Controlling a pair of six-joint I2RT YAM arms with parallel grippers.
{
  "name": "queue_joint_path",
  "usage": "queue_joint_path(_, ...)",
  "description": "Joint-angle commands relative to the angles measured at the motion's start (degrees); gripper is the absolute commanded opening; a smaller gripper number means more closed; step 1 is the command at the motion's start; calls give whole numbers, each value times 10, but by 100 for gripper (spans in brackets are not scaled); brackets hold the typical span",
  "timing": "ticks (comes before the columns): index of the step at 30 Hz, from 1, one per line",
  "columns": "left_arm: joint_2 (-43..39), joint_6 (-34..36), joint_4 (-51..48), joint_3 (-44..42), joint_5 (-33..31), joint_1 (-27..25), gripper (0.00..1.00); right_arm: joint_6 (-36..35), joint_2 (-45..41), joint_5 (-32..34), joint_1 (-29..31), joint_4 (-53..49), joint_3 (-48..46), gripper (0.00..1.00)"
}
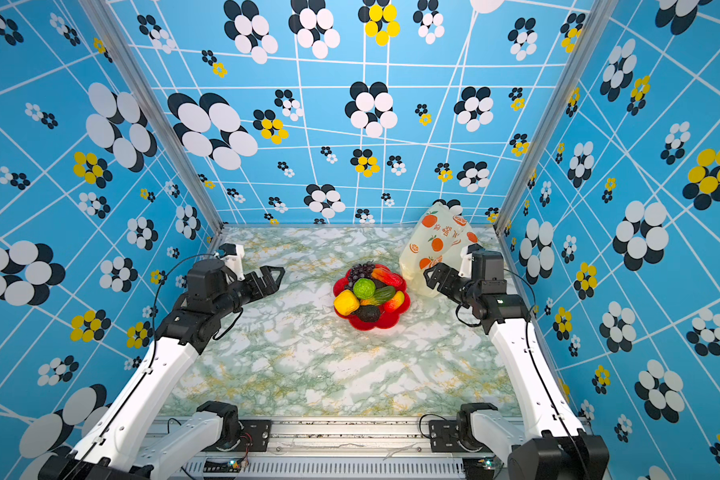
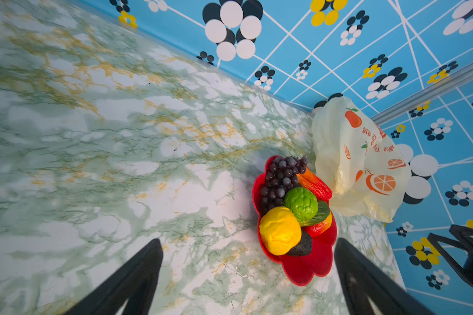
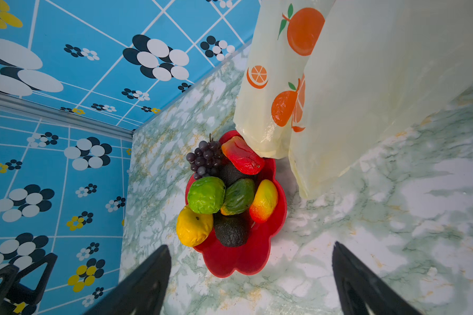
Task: Place the fruits into the plastic bag
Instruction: 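Raise both arms and reach both grippers toward the red fruit bowl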
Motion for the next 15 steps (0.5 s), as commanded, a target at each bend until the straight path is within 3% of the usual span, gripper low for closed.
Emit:
queue_joint_path(1, 33, -6, -1, 27, 12, -35, 99, 9, 13, -33, -3, -8, 1, 91)
queue_joint_path(9, 124, -11, 28, 51, 46, -92, 99, 41, 45, -67, -2, 43, -58, 76)
queue_joint_path(15, 177, -27, 44, 51, 74, -102, 99, 54, 93, -84, 8, 66, -76, 64)
